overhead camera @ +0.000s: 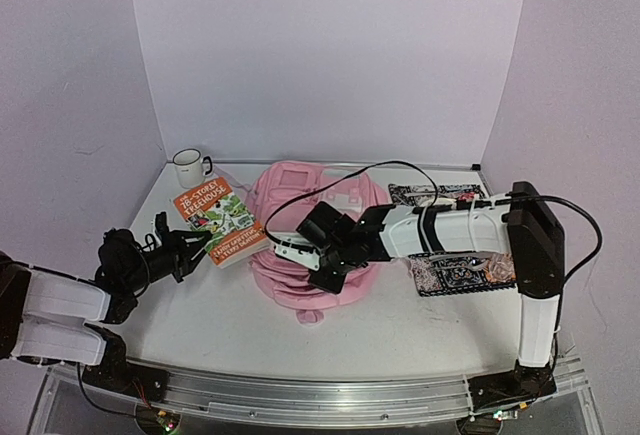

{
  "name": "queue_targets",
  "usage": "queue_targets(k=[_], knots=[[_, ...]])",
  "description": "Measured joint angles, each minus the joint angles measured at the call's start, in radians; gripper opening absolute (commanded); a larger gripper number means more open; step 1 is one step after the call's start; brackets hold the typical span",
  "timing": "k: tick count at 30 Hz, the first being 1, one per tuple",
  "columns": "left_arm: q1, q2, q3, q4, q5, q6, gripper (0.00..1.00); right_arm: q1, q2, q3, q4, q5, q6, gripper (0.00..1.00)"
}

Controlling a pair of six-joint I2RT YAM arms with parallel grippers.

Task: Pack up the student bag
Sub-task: Open the largest pocket of the student bag.

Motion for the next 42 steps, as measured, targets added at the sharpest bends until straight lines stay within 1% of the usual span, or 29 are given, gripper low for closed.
queue_targets(k=[6, 9, 13, 18, 23, 29, 32, 35, 36, 42], knots=[[0.000, -0.062, -0.001, -0.090, 0.011, 0.015, 0.00, -0.001, -0.084, 0.000, 0.007, 0.017, 0.009, 0.00], [0.000, -0.089, -0.001, -0.135, 0.020, 0.019, 0.00, -0.001, -0.130, 0.000, 0.021, 0.051, 0.026, 0.00], [0.003, -0.161, -0.004, -0.191, 0.024, 0.019, 0.00, -0.001, -0.169, 0.000, 0.061, 0.113, 0.061, 0.00], [0.005, -0.278, -0.006, -0.283, 0.024, 0.022, 0.00, -0.001, -0.180, 0.025, 0.096, 0.185, 0.106, 0.00], [0.006, -0.370, -0.023, -0.351, 0.036, 0.011, 0.00, -0.011, -0.177, 0.094, 0.112, 0.257, 0.157, 0.00], [0.005, -0.458, -0.041, -0.481, 0.054, 0.002, 0.00, -0.043, -0.173, 0.169, 0.128, 0.293, 0.213, 0.00], [0.004, -0.445, -0.042, -0.513, 0.073, -0.001, 0.00, -0.049, -0.161, 0.194, 0.127, 0.288, 0.222, 0.00], [-0.022, -0.391, -0.036, -0.531, 0.087, 0.001, 0.00, -0.049, -0.150, 0.209, 0.124, 0.275, 0.226, 0.00], [-0.041, -0.367, -0.029, -0.539, 0.087, 0.001, 0.00, -0.049, -0.147, 0.212, 0.123, 0.270, 0.227, 0.00], [-0.236, -0.202, 0.068, -0.559, 0.061, 0.009, 0.00, -0.051, -0.143, 0.216, 0.122, 0.240, 0.235, 0.00]])
